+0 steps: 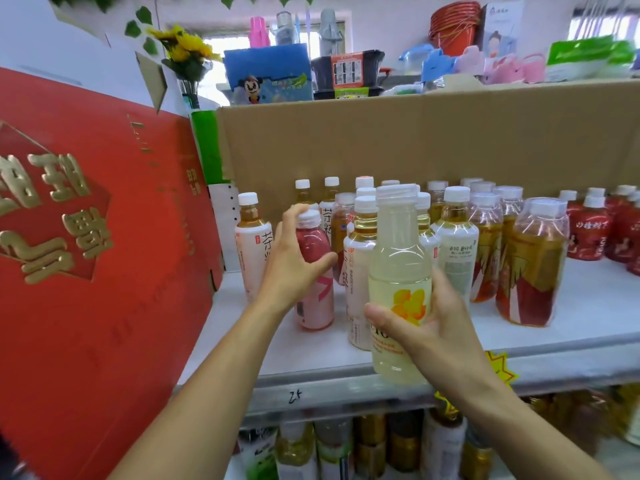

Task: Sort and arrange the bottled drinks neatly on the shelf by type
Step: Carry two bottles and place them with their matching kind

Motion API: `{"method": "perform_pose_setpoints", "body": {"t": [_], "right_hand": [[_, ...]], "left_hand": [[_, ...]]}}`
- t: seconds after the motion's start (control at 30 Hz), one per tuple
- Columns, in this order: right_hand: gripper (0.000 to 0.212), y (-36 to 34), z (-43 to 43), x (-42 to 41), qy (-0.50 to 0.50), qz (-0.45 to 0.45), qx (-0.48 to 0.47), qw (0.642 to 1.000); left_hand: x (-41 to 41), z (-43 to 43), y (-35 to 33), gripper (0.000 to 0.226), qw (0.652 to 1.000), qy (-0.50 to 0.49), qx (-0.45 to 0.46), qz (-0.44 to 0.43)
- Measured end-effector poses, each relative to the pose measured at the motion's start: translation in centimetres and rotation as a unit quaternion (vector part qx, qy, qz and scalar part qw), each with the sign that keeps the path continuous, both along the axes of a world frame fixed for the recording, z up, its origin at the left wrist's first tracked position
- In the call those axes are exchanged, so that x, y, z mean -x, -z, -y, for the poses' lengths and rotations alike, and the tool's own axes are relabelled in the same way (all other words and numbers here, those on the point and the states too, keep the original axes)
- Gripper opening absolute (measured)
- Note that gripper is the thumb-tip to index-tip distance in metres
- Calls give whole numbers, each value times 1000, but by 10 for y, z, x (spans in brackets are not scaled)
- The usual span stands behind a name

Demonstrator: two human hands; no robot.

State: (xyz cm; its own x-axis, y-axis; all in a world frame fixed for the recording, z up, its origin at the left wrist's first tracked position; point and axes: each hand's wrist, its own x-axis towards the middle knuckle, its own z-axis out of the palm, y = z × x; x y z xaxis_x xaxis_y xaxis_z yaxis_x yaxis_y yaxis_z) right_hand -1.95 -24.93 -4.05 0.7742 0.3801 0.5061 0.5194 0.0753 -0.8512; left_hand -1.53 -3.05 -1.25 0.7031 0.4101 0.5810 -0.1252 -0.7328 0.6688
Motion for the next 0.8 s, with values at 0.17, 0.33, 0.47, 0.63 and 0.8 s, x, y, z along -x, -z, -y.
{"method": "perform_pose_setpoints", "body": {"t": [0.17,0.33,0.47,0.63,0.8], "right_hand": [[52,4,5,0,7,-12,-14,1000],[52,9,20,-4,5,-22,-15,1000],[50,9,39,-5,-4,-21,-15,1000],[54,11,83,-8,-4,-17,-3,1000],[55,11,159,-13,13,-19,6,1000]], "left_hand": [[0,2,26,87,994,-7,107,-30],[24,19,16,83,993,-22,116,-11],[58,46,12,74,994,-18,111,12],[74,102,14,64,991,0,130,30],[70,186,23,70,989,15,145,24]]}}
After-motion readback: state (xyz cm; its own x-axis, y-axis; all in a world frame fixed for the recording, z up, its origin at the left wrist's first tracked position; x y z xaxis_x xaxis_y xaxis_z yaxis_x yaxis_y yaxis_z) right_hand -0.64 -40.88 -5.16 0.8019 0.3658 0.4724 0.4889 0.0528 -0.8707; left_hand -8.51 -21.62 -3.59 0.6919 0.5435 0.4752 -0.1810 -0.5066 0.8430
